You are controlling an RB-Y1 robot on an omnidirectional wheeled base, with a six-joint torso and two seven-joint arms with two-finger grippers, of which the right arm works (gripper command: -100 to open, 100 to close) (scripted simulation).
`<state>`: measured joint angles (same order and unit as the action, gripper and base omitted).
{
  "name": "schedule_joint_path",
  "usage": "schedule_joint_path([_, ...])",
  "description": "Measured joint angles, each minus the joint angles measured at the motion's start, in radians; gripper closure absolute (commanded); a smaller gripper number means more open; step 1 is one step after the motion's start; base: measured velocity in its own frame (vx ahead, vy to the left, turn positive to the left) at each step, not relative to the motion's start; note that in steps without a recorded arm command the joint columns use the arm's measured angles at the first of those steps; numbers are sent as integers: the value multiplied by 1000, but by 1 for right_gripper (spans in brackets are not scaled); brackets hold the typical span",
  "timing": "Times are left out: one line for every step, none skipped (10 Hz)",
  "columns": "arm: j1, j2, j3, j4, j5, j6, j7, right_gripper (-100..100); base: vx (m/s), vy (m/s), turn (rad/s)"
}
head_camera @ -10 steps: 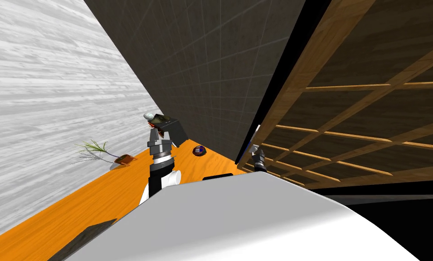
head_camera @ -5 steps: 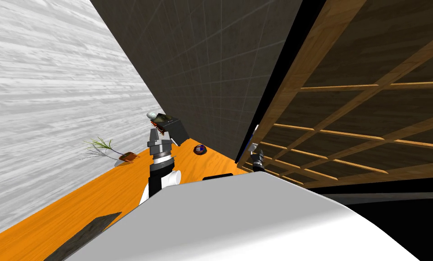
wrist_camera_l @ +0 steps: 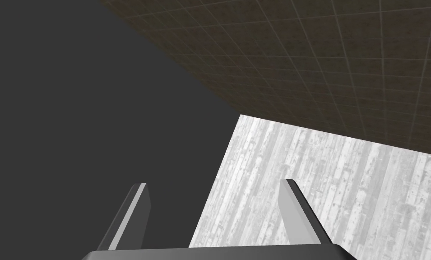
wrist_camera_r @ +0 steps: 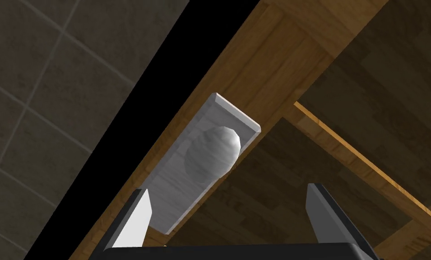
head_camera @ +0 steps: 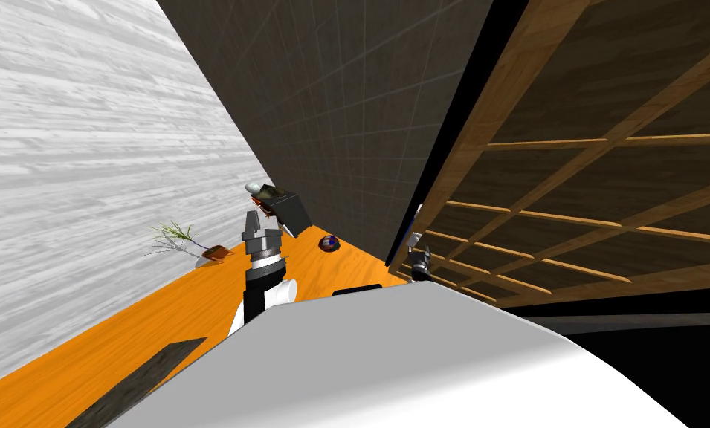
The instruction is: Pull the door open
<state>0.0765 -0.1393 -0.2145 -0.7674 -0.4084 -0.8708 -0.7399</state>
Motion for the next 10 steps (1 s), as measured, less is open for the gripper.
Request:
schedule_joint_path([-2, 2, 3, 0, -8, 0, -20, -100, -50, -3, 41])
schedule_joint_path([-5, 6, 8, -1, -21, 0, -45, -100, -71, -5, 58])
schedule_joint_path([-7, 12, 16, -5, -40, 0, -74, -100, -57, -4, 23])
schedule_joint_path([-9, 14, 19, -7, -49, 1, -97, -100, -62, -4, 34])
schedule_joint_path([-14, 18, 24, -5, -63, 1, -124, -100, -53, -6, 21])
schedule_joint_path([-15, 20, 27, -6, -71, 1, -144, -100, -49, -2, 43])
schedule_joint_path([-17, 22, 32, -9, -84, 3, -169, -100, -78, 1, 57])
schedule_joint_path([-20, 26, 39, -10, -101, 2, -200, -100, -68, -6, 16])
schedule_joint_path([-25, 29, 42, -5, -110, 0, -223, -100, -51, -2, 32])
schedule_joint_path([-27, 33, 46, -8, -122, 1, -250, -100, -63, -7, 50])
